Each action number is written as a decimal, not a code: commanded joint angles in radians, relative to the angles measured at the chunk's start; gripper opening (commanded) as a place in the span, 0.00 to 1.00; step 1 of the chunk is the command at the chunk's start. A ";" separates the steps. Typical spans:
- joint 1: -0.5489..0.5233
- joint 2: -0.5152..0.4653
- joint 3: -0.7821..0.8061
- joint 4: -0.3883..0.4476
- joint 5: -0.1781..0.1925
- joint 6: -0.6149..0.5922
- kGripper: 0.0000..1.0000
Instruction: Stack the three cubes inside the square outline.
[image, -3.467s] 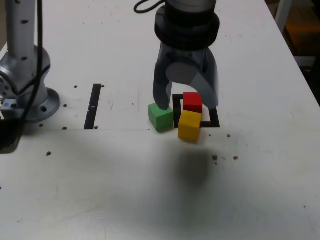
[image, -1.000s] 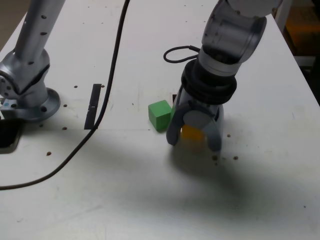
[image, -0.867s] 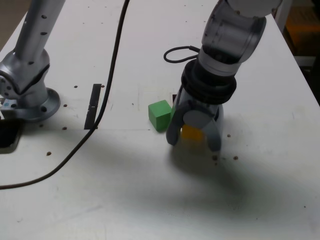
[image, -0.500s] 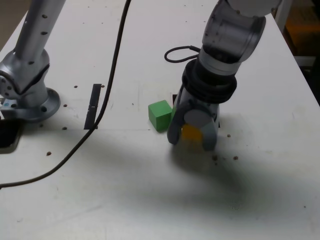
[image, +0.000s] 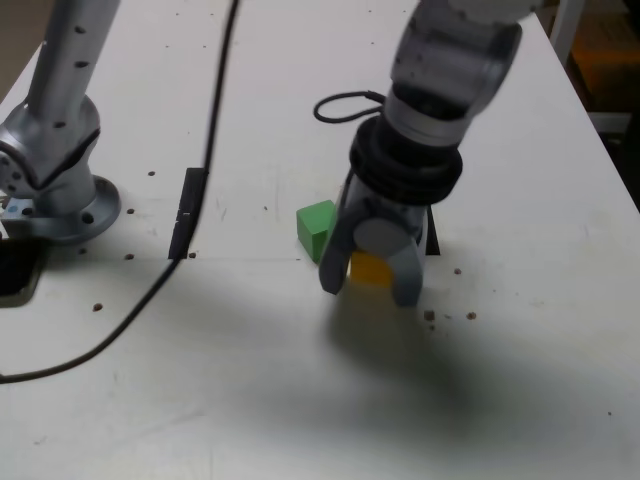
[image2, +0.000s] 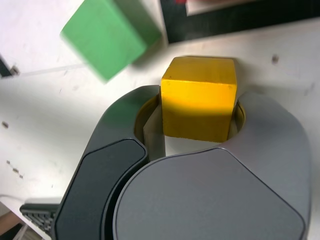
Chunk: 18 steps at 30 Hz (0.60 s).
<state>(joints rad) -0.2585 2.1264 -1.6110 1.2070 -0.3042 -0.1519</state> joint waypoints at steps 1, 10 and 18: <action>-0.016 -0.034 -0.005 0.013 0.000 -0.023 0.26; -0.033 -0.124 -0.070 0.088 0.074 -0.105 0.26; 0.059 -0.096 -0.078 0.089 0.108 -0.069 0.26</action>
<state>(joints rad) -0.2103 2.0234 -1.6855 1.2960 -0.2001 -0.2269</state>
